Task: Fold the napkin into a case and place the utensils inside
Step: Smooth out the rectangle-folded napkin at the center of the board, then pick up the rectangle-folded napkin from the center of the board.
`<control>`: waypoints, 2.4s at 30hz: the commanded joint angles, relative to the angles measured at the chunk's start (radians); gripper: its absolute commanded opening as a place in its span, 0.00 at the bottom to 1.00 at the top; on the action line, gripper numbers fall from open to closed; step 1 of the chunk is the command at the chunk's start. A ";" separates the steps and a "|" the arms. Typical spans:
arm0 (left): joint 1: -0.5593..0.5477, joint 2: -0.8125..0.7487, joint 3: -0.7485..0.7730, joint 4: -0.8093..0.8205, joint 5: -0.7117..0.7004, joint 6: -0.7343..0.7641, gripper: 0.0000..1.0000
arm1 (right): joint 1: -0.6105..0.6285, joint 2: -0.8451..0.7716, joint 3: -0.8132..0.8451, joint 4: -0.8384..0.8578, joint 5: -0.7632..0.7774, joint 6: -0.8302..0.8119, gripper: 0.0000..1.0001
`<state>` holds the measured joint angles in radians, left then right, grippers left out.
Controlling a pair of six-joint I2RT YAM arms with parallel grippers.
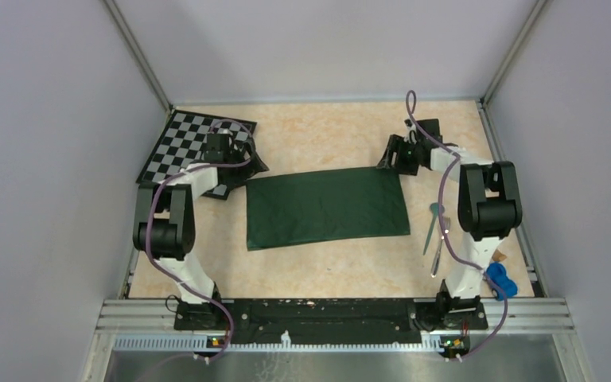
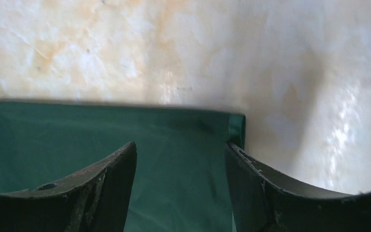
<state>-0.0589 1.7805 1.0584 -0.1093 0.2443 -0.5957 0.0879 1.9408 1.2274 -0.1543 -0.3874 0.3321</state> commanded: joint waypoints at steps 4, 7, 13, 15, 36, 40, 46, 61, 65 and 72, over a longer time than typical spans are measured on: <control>-0.106 -0.198 0.042 -0.144 0.055 0.041 0.99 | 0.087 -0.238 -0.059 -0.171 0.065 0.006 0.66; -0.152 -0.273 -0.080 -0.095 0.152 -0.017 0.99 | 0.088 -0.311 -0.200 -0.083 -0.089 0.062 0.66; -0.173 -0.428 -0.374 0.010 0.196 -0.086 0.99 | 0.084 -0.408 -0.431 0.036 -0.163 0.084 0.67; -0.173 -0.464 -0.422 0.004 0.172 -0.073 0.99 | 0.078 -0.411 -0.485 0.050 -0.158 0.082 0.67; -0.173 -0.791 -0.414 -0.255 0.118 -0.012 0.99 | 0.053 -0.513 -0.249 -0.440 0.334 -0.019 0.72; -0.173 -0.824 -0.359 -0.288 0.164 0.034 0.99 | 0.053 -0.398 -0.122 -0.556 0.427 -0.077 0.71; -0.173 -0.833 -0.343 -0.281 0.255 0.048 0.99 | 0.053 -0.258 -0.013 -0.605 0.420 -0.125 0.69; -0.173 -0.875 -0.402 -0.254 0.315 0.060 0.99 | 0.053 -0.114 0.045 -0.625 0.434 -0.126 0.54; -0.173 -0.870 -0.407 -0.239 0.333 0.051 0.99 | 0.061 -0.084 0.046 -0.613 0.435 -0.124 0.53; -0.173 -0.875 -0.383 -0.250 0.338 0.061 0.99 | 0.094 -0.025 0.020 -0.579 0.446 -0.094 0.52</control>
<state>-0.2317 0.9245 0.6525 -0.3923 0.5629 -0.5507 0.1535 1.8645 1.2396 -0.7677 0.0418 0.2203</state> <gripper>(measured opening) 0.987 0.528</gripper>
